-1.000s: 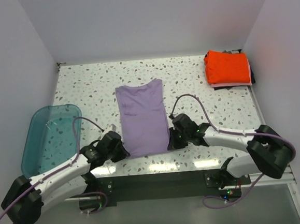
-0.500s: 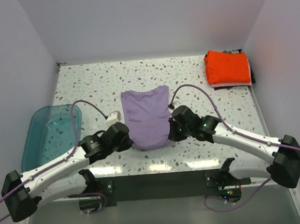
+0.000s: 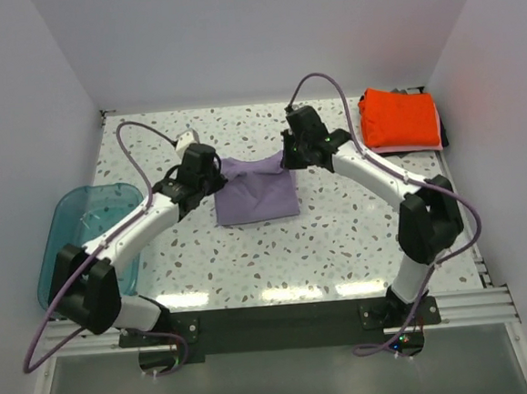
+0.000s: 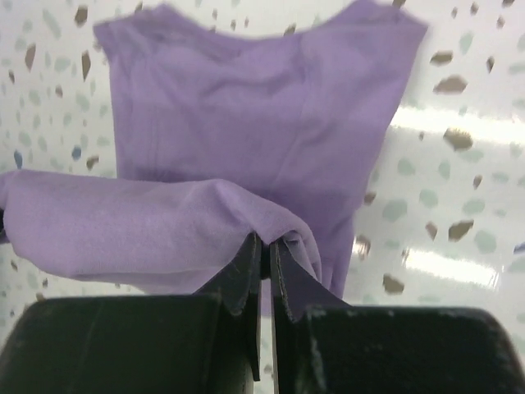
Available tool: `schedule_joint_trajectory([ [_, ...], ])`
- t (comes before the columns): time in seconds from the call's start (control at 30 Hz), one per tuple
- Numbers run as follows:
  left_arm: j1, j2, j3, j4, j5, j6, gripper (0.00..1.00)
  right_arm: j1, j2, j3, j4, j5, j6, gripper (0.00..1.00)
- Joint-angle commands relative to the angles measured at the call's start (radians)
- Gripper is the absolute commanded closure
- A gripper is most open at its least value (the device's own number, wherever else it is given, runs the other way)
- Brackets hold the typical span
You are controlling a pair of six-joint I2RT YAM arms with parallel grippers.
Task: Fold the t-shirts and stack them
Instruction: Fold the tshirt
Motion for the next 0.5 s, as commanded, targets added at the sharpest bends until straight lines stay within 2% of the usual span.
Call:
schedule_joint_trajectory([
  [0.0, 0.075, 0.140, 0.118, 0.162, 0.032, 0.052, 1.00, -0.067, 0.107, 0.139, 0.025, -0.031, -0.035, 1.00],
  [0.13, 0.150, 0.340, 0.276, 0.260, 0.099, 0.085, 1.00, -0.147, 0.274, 0.320, 0.036, -0.092, -0.035, 1.00],
  [0.17, 0.159, 0.381, 0.305, 0.273, 0.107, 0.093, 1.00, -0.159, 0.318, 0.354, 0.031, -0.115, -0.033, 0.98],
  [0.2, 0.179, 0.458, 0.355, 0.286, 0.137, 0.098, 1.00, -0.170, 0.387, 0.381, 0.037, -0.129, -0.033, 0.91],
  [0.23, 0.193, 0.492, 0.376, 0.343, 0.158, 0.111, 0.95, -0.187, 0.421, 0.430, 0.056, -0.136, -0.033, 0.71],
  [0.27, 0.204, 0.518, 0.388, 0.371, 0.176, 0.113, 0.82, -0.198, 0.453, 0.460, 0.059, -0.147, -0.035, 0.60],
  [0.3, 0.231, 0.558, 0.403, 0.406, 0.207, 0.118, 0.60, -0.208, 0.510, 0.490, 0.051, -0.161, -0.033, 0.53],
  [0.33, 0.245, 0.573, 0.413, 0.458, 0.278, 0.128, 0.49, -0.228, 0.530, 0.550, 0.027, -0.175, -0.036, 0.48],
  [0.37, 0.257, 0.584, 0.425, 0.463, 0.299, 0.137, 0.43, -0.236, 0.541, 0.572, 0.013, -0.175, -0.039, 0.37],
  [0.4, 0.271, 0.590, 0.454, 0.451, 0.299, 0.145, 0.36, -0.241, 0.544, 0.585, -0.001, -0.166, -0.044, 0.34],
  [0.47, 0.282, 0.572, 0.466, 0.405, 0.278, 0.171, 0.32, -0.244, 0.495, 0.555, 0.002, -0.141, -0.062, 0.24],
])
